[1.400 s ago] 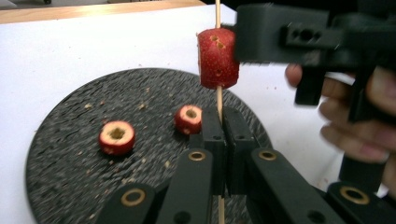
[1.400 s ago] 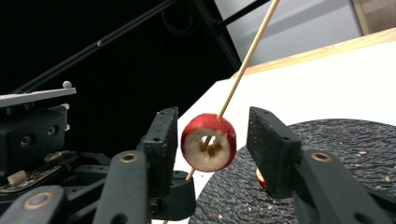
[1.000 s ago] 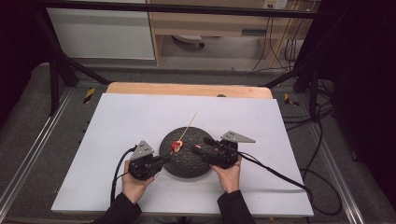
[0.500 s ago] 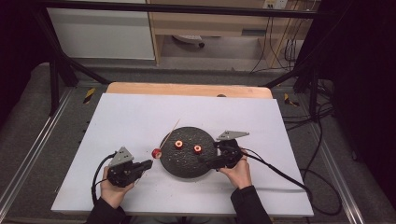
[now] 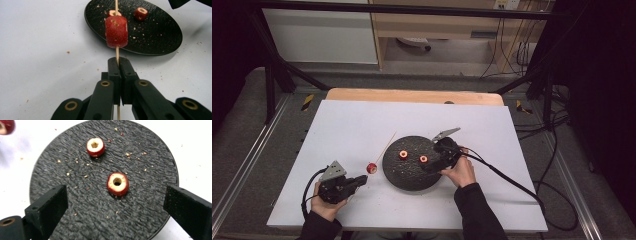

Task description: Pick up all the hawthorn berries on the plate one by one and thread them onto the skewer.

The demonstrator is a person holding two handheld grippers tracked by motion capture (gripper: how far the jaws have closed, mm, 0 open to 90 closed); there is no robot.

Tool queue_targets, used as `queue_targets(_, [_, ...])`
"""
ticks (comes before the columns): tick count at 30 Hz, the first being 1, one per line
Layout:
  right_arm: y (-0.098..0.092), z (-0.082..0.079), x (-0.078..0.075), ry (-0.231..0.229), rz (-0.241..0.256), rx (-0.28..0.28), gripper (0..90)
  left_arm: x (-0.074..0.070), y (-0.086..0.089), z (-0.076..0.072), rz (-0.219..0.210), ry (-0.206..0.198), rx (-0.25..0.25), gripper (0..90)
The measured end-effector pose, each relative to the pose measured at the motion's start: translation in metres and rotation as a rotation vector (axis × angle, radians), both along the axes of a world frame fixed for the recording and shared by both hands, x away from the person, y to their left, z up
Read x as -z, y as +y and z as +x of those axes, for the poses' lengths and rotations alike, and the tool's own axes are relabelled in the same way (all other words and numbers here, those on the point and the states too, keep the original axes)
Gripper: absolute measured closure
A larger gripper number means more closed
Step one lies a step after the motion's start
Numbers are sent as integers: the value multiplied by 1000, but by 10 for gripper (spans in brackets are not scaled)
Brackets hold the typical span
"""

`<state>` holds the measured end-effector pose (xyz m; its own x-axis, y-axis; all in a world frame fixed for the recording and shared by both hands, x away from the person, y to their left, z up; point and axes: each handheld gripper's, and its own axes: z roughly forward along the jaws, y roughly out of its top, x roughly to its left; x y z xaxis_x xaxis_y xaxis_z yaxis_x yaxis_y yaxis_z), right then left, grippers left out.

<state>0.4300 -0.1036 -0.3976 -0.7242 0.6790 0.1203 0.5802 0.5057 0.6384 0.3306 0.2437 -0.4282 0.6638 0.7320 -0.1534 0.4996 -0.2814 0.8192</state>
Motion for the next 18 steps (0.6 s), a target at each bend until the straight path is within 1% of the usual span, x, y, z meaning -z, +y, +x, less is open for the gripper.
queue_targets(5, [11,10,2,18,-58,-8,48,2,1,-1,11,0,2,883])
queue_targets(7, [15,14,3,27,-70,-5,48,2,1,0,6,0,0,883])
queue_targets(9, [18,18,3,27,-87,-3,52,2,2,1,4,0,-4,883])
queue_targets(11, [22,22,4,34,-93,-6,70,2,2,1,2,1,-9,883])
queue_targets(12, [24,23,5,37,-95,-6,81,2,1,1,3,1,-7,883])
queue_targets(14, [27,26,6,50,-113,-7,124,2,1,1,9,0,-5,883])
queue_targets(16, [30,30,8,60,-133,-8,184,2,1,1,12,0,-5,883])
queue_targets(18, [31,32,9,80,-131,3,244,2,0,1,14,0,-3,883])
